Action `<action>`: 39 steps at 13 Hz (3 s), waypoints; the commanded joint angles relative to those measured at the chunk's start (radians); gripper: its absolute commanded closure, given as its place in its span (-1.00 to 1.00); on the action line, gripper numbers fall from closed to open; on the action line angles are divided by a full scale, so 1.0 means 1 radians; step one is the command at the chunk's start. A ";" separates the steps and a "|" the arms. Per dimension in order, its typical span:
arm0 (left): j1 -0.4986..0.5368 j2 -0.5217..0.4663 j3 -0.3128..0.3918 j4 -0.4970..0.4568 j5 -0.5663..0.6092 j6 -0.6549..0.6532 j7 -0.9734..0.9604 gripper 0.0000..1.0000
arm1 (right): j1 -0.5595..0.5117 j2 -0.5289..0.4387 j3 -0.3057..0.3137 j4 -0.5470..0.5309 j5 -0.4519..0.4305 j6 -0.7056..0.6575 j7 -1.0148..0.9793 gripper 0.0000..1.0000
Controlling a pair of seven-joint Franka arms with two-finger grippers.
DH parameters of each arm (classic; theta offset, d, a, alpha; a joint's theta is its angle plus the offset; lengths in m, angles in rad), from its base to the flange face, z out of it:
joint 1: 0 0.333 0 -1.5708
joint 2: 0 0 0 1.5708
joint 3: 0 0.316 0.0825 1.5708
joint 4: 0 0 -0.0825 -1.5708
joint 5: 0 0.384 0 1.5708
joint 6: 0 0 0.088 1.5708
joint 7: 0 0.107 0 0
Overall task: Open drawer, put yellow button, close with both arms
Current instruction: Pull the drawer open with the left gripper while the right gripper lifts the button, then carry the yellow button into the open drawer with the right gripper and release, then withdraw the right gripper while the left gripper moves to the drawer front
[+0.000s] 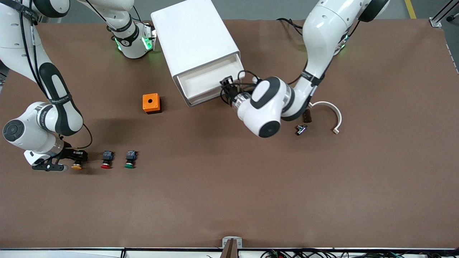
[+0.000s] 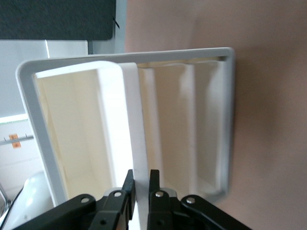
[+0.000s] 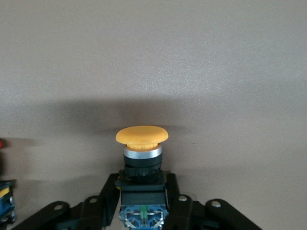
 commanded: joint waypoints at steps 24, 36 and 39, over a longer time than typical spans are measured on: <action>0.302 -0.186 0.152 0.124 0.488 0.015 0.833 -1.00 | 0.864 -0.501 0.238 0.105 -0.007 -0.620 1.991 1.00; 0.298 -0.275 -0.040 0.080 0.789 -0.014 1.559 -1.00 | 0.945 -0.376 0.238 0.135 -0.041 -0.534 2.179 -1.00; 0.298 -0.274 -0.097 0.042 0.817 0.062 1.567 -1.00 | 0.926 -0.373 0.231 0.198 -0.038 -0.559 2.085 -1.00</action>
